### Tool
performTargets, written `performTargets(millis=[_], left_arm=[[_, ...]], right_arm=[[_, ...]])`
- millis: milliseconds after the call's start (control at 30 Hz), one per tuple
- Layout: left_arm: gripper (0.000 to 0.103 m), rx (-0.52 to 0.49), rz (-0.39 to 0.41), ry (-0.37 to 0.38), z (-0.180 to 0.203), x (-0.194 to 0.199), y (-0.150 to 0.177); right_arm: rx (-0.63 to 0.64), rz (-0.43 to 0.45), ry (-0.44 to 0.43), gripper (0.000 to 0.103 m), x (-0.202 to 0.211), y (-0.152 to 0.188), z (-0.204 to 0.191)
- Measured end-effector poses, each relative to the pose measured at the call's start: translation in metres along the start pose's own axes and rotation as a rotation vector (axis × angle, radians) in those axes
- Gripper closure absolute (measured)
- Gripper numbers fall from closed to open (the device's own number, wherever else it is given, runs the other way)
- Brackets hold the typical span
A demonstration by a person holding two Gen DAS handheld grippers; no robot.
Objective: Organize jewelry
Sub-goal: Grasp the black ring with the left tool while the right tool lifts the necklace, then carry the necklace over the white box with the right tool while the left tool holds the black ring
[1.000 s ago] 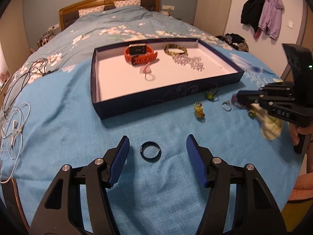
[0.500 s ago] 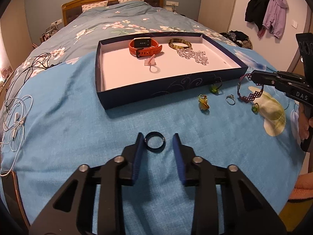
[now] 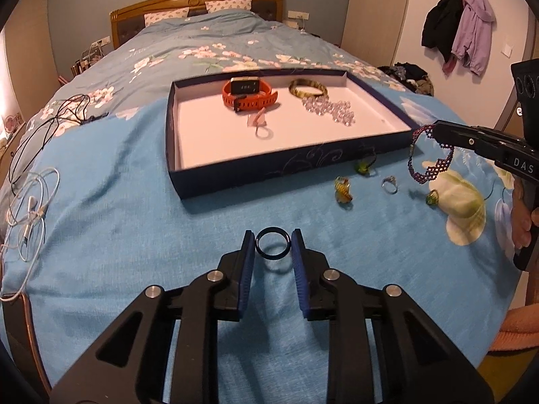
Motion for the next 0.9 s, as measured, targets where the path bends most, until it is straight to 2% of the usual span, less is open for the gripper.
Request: performTargets(millis=[267, 900], left_arm=[[0.081, -0.015, 0.068, 0.003, 0.002, 0.016, -0.018], [0.081, -0.041, 0.139, 0.005, 0.006, 0.021, -0.05]], right_arm=[[0.0, 0.029, -0.013, 0.102, 0.004, -0.009, -0.003], [0.02, 0.072, -0.018, 0.102, 0.002, -0.033, -0.006]])
Point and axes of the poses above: each gripper's, at about its wrist camera, not at the fingertips, and x roughly against the way its jaws point, z to its right, y to its underside, the point moved 2 cm from there along -x, roughly the way its jaws point, and after that the axes turned 9 degrees about -x, right-handed, at the moved point
